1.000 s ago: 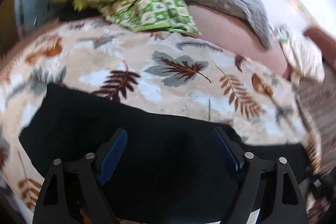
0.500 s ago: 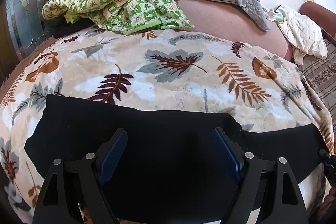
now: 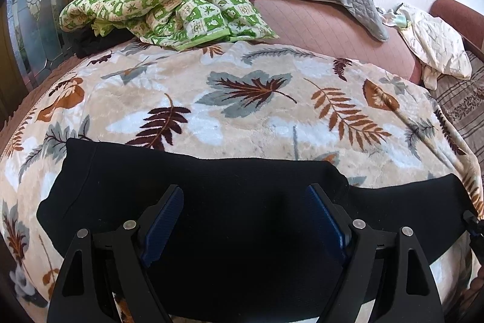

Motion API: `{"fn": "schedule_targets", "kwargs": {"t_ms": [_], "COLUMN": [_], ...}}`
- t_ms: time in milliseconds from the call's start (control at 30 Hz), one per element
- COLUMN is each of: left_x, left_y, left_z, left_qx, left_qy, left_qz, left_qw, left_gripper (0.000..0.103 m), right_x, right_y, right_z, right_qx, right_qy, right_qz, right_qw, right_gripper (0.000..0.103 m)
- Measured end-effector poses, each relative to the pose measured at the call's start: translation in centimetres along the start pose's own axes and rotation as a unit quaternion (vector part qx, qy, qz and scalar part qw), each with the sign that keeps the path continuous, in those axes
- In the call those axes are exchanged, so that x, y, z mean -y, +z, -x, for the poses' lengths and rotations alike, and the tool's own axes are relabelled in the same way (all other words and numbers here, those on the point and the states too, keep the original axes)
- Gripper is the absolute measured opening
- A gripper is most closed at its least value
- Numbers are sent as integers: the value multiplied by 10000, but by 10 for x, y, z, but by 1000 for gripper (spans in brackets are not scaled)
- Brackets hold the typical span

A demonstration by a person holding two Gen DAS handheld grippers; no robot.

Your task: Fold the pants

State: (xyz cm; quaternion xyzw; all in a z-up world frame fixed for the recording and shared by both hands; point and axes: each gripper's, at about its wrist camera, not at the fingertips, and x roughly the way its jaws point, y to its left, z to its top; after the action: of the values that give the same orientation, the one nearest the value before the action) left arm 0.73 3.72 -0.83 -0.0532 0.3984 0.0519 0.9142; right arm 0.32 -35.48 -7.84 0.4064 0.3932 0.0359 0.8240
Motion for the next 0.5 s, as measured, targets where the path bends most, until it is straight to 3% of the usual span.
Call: {"fn": "schedule_targets", "kwargs": {"t_ms": [500], "left_x": [1], "left_y": [0], "left_z": [0], "left_qx": [0], "left_qy": [11], "left_qz": [-6], "left_qw": [10000], "left_gripper": [82], "right_x": [-1], "right_y": [2], "right_z": [1], "right_qx": [-3], "right_qy": [-5], "right_qz": [54], "right_qw": [10000], "right_gripper": [8]}}
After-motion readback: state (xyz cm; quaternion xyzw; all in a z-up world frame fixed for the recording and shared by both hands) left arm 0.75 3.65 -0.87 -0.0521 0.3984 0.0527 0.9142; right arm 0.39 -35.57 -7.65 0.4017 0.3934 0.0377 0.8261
